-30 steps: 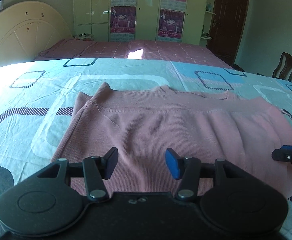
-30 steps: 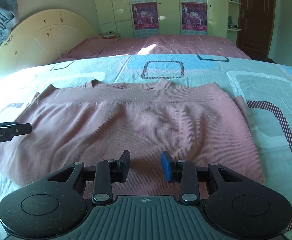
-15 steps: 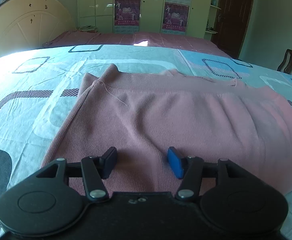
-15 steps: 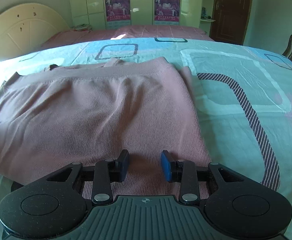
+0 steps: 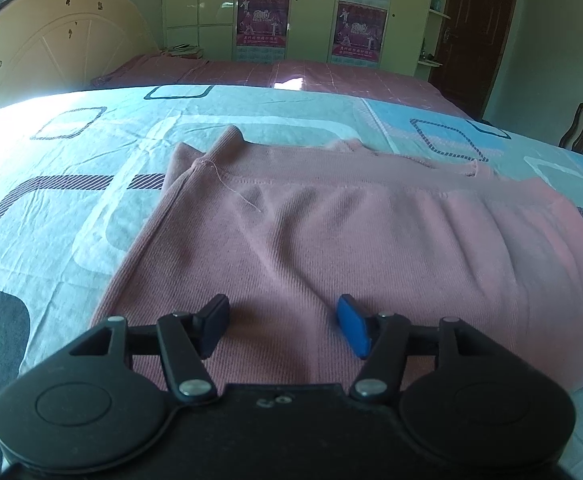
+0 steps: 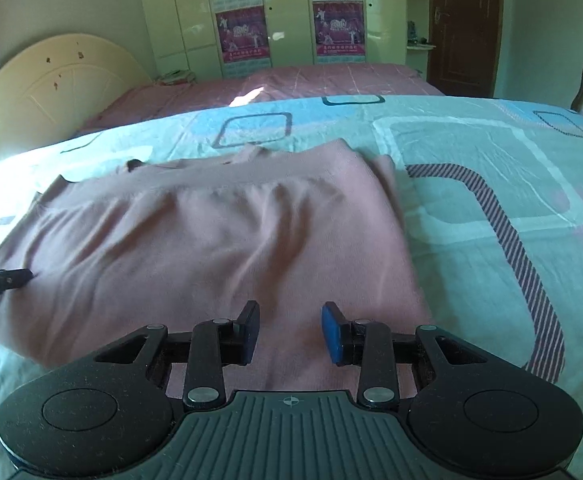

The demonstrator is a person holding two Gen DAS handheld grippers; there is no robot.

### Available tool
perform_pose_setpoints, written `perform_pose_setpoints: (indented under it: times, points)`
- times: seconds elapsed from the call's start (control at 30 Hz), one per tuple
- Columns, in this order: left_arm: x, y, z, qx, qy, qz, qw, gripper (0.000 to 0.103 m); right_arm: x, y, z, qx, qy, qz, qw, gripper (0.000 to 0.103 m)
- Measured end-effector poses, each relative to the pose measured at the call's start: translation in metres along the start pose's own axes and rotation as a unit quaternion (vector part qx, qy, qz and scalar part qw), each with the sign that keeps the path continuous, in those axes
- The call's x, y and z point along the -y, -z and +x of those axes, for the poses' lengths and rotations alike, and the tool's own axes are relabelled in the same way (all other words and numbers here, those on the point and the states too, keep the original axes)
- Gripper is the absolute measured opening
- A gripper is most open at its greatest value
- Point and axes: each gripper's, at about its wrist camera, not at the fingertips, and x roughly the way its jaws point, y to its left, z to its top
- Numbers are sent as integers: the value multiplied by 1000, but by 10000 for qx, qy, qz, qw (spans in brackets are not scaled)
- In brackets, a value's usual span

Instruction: Fold small clothes

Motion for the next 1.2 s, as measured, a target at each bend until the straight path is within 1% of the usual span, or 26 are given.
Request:
perform_pose_setpoints:
  times: [0.07, 0.17, 0.3, 0.4, 0.5, 0.6, 0.63, 0.73, 0.8, 0.87, 0.93, 1.03, 1.1, 1.13, 1.17, 1.2]
  points:
    - [-2, -1, -5, -13, 62, -40, 10000, 59, -19, -2, 1, -71, -253, -16, 9997, 35]
    - [-7, 0, -18, -65, 130, -132, 9998, 60, -45, -1, 2, -116, -513, 4, 9986, 35]
    - [-22, 8, -37, -270, 326, -629, 9971, 60, -72, -5, 7, -85, -586, -97, 9982, 37]
    - [-36, 21, -51, -442, 447, -1050, 9925, 61, -88, -11, 10, -51, -671, -91, 9977, 37]
    - [-48, 36, -60, -633, 599, -1457, 9855, 62, -103, -16, 11, 22, -717, -215, 9972, 40]
    - [-63, 53, -60, -889, 919, -2058, 9702, 62, -113, -18, 12, 63, -762, -244, 9968, 50]
    - [-68, 58, -58, -872, 997, -2247, 9654, 62, -116, -17, 14, 62, -759, -247, 9968, 50]
    - [-77, 60, -49, -681, 1195, -2566, 9567, 63, -121, -15, 21, 26, -711, -225, 9972, 50]
    - [-81, 56, -38, -484, 1328, -2726, 9517, 63, -123, -14, 25, 38, -654, -205, 9976, 50]
    - [-85, 52, -23, -228, 1435, -2996, 9429, 63, -124, -17, 29, 67, -583, -188, 9981, 50]
    - [-86, 46, -9, -14, 1545, -3158, 9362, 61, -121, -22, 34, 112, -493, -96, 9987, 50]
    - [-87, 39, 7, 290, 1641, -3315, 9286, 60, -122, -32, 46, 149, -257, -118, 9995, 50]
    - [-90, 35, 17, 414, 1743, -3501, 9194, 57, -126, -33, 59, 74, -113, -294, 9995, 50]
    - [-93, 34, 22, 439, 1727, -3578, 9166, 45, -127, -31, 67, -30, 0, -401, 9992, 50]
    - [-95, 33, 27, 425, 1689, -3667, 9139, 25, -128, -26, 76, -173, 175, -498, 9985, 50]
    - [-99, 35, 32, 380, 1685, -3782, 9095, 17, -128, -21, 83, -255, 207, -525, 9981, 50]
